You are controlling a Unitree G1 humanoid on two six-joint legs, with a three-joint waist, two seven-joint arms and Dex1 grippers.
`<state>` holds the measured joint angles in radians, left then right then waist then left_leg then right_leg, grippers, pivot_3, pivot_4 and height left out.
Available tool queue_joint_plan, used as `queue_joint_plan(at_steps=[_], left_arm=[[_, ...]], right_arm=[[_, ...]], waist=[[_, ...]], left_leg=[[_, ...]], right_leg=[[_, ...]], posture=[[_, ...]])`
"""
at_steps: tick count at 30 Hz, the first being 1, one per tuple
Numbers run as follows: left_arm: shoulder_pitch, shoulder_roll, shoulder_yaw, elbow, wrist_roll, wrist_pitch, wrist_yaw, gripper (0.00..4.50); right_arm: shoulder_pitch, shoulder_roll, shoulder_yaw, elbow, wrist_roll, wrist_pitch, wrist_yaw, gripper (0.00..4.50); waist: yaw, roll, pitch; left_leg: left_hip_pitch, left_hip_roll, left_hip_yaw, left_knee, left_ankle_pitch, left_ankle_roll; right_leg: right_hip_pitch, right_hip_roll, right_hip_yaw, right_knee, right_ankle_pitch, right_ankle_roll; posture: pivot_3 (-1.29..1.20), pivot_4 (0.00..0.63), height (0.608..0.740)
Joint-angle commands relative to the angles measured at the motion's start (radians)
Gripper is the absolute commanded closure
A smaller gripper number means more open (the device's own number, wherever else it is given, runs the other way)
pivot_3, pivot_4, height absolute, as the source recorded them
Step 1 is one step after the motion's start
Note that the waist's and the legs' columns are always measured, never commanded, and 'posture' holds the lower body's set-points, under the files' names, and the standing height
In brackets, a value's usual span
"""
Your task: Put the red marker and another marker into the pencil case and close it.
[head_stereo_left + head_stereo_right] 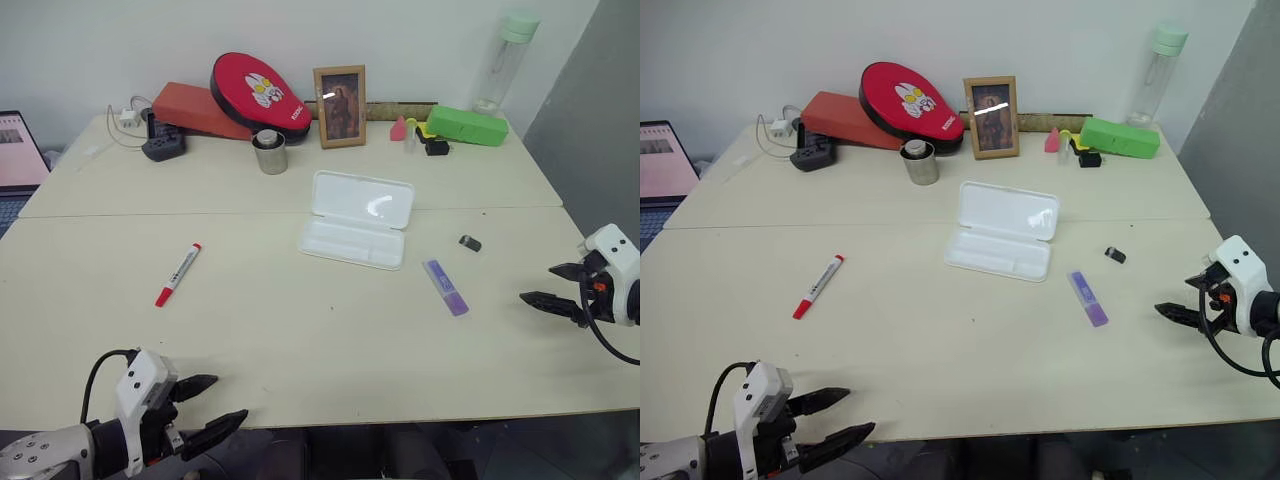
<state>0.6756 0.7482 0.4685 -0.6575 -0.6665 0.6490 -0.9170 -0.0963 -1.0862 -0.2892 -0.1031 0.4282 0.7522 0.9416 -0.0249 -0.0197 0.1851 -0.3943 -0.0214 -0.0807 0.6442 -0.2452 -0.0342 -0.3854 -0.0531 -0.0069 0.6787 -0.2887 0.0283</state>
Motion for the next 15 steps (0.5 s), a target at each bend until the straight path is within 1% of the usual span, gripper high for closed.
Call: queue_joint_plan(at_steps=[1, 15], left_arm=[[0.001, 0.004, 0.015, -0.010, -0.008, -0.009, -0.007, 0.00], [-0.017, 0.012, 0.020, 0.004, 0.002, -0.008, -0.018, 0.00]], right_arm=[[-0.005, -0.020, -0.021, -0.007, -0.004, -0.004, 0.010, 0.01], [0.013, -0.022, -0.026, -0.002, -0.030, -0.008, 0.016, 0.01]], waist=[[0.000, 0.000, 0.000], [0.000, 0.000, 0.000]], left_leg=[[0.000, 0.000, 0.000, 0.000, 0.000, 0.000], [0.000, 0.000, 0.000, 0.000, 0.000, 0.000]], right_leg=[[0.000, 0.000, 0.000, 0.000, 0.000, 0.000], [0.000, 0.000, 0.000, 0.000, 0.000, 0.000]], posture=[[0.00, 0.150, 0.740], [0.00, 0.150, 0.740]])
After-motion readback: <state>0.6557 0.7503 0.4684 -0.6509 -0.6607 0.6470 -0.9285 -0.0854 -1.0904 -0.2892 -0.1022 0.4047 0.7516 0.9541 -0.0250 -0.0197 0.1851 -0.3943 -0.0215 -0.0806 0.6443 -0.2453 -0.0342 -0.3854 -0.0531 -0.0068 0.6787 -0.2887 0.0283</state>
